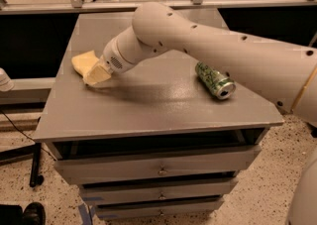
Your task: Pick sponge
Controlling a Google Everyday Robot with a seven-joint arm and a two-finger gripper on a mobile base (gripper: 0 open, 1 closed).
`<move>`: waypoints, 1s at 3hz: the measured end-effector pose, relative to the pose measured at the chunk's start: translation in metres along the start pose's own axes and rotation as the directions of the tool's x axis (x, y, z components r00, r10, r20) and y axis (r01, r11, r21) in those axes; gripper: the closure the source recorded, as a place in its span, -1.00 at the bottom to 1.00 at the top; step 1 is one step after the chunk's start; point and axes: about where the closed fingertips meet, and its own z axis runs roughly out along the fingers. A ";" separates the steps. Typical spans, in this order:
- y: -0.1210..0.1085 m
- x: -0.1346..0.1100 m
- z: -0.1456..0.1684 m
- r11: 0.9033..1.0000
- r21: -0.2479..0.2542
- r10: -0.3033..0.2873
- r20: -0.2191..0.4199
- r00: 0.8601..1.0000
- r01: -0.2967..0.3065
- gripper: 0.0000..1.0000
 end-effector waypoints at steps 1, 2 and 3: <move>-0.001 0.000 -0.003 1.000 0.006 0.008 0.002 1.000 -0.008 0.26; -0.008 -0.011 -0.023 0.999 0.034 -0.009 0.024 1.000 0.008 0.73; -0.030 -0.040 -0.076 0.993 0.100 -0.064 0.083 0.995 0.056 1.00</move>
Offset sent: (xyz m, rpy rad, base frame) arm 0.0078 -0.0318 0.0571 0.0325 -0.0916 -0.0405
